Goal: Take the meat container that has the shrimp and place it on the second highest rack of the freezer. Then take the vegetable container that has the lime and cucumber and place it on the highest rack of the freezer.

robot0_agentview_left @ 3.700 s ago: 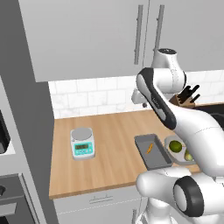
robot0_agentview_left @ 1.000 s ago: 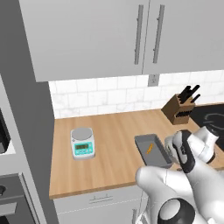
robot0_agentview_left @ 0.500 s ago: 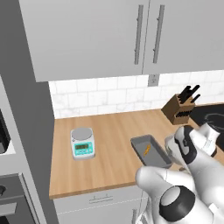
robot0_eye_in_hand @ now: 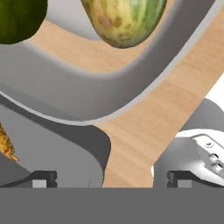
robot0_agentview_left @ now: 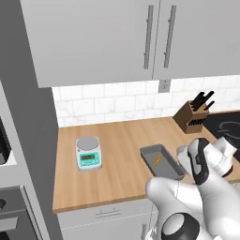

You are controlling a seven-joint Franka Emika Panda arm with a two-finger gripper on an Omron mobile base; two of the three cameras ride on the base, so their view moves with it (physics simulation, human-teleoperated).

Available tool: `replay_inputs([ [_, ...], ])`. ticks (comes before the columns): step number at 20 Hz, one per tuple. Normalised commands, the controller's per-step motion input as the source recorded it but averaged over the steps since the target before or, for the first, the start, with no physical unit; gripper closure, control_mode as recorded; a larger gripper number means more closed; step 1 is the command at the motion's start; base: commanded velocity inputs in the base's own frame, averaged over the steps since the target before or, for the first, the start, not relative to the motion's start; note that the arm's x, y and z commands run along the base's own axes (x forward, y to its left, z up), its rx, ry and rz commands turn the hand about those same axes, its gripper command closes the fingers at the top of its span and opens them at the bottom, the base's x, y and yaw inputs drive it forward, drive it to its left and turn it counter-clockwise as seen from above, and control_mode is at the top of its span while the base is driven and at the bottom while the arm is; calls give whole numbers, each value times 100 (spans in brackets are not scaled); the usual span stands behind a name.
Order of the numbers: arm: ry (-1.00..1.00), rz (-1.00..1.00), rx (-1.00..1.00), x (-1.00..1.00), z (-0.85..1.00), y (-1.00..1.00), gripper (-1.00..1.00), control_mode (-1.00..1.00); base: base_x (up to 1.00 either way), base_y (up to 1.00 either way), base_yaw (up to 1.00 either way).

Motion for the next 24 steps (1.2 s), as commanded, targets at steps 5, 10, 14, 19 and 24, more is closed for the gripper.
replay_inputs([
  [5,1,1,0,14,-21,17,-100,-100,0,0,0],
  [10,16,0,-1,16,-63,8,-100,-100,0,0,0],
  [14,12,0,0,33,-40,51,-100,-100,0,0,0],
  [19,8,0,0,10,-36,32,-100,-100,0,0,0],
  [24,0,1,-4,-3,-53,73,100,-100,0,0,0],
])
